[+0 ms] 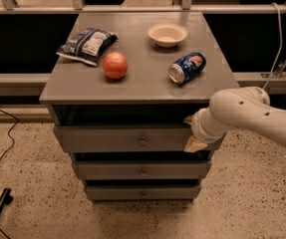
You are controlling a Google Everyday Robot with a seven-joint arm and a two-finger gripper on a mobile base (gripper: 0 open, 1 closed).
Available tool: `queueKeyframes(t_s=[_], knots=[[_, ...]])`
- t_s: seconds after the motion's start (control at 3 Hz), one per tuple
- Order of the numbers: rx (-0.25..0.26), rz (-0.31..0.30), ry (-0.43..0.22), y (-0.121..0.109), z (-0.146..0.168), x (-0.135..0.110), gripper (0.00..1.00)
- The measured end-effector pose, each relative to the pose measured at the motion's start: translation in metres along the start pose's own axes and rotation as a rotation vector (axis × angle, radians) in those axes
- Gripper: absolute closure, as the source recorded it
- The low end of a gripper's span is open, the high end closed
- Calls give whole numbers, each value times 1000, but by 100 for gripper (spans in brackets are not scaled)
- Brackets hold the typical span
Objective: Open top drawer
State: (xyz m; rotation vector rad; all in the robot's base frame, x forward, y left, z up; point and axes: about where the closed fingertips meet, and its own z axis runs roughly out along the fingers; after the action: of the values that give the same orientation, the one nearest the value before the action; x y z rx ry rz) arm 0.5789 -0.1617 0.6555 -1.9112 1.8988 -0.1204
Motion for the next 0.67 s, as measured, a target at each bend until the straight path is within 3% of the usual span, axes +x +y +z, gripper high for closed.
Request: queueKeyframes(t_s=[0.67], knots=[[-18,29,-14,18,-13,0,46]])
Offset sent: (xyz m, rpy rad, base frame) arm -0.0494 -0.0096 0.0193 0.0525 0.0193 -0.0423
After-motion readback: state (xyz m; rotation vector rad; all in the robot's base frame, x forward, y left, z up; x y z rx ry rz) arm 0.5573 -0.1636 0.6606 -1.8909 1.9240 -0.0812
